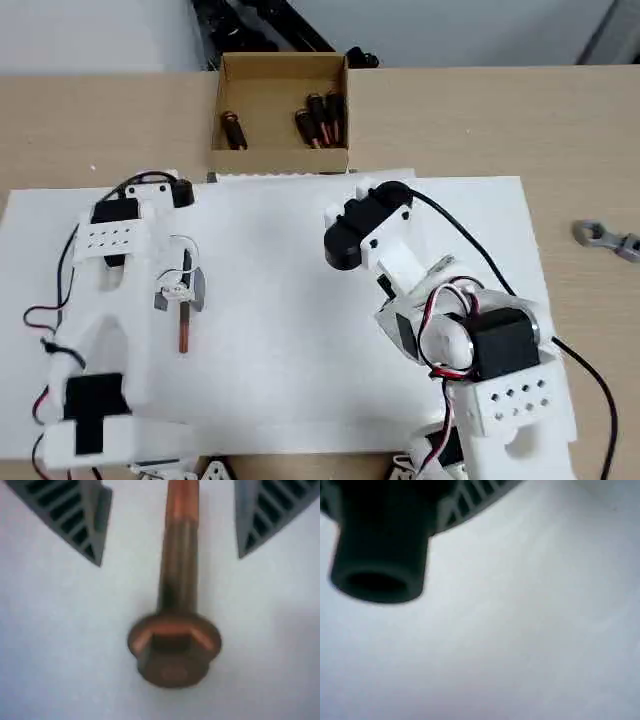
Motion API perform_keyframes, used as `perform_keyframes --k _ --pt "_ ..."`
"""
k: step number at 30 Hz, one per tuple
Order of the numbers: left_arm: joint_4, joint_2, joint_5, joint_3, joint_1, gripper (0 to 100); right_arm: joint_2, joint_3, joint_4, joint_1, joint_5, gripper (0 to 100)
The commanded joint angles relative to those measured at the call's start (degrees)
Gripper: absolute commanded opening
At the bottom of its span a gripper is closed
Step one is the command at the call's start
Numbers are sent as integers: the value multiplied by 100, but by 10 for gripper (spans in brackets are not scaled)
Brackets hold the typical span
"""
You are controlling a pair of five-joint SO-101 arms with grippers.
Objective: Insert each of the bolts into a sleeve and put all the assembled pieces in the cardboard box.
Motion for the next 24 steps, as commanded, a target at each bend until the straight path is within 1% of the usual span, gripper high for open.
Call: perform_keyframes --k 1,6,9,15,17,20,24 --pt "-281 396 53 -48 -44 162 -163 -281 22 31 -105 4" --pt "-844 853 273 -31 -44 139 -391 -264 22 31 -97 4" --pt "-958 756 422 -40 -44 133 -593 -264 163 31 -70 4" --pt "-1029 448 457 -22 -18 132 -699 18 286 40 -97 4" --pt "-1160 404 466 84 -18 100 -699 70 251 40 -105 4" --pt "-1415 396 536 365 -18 9 -699 70 251 40 -105 4" --pt "-1635 387 536 813 -44 7 -699 62 277 40 -105 4"
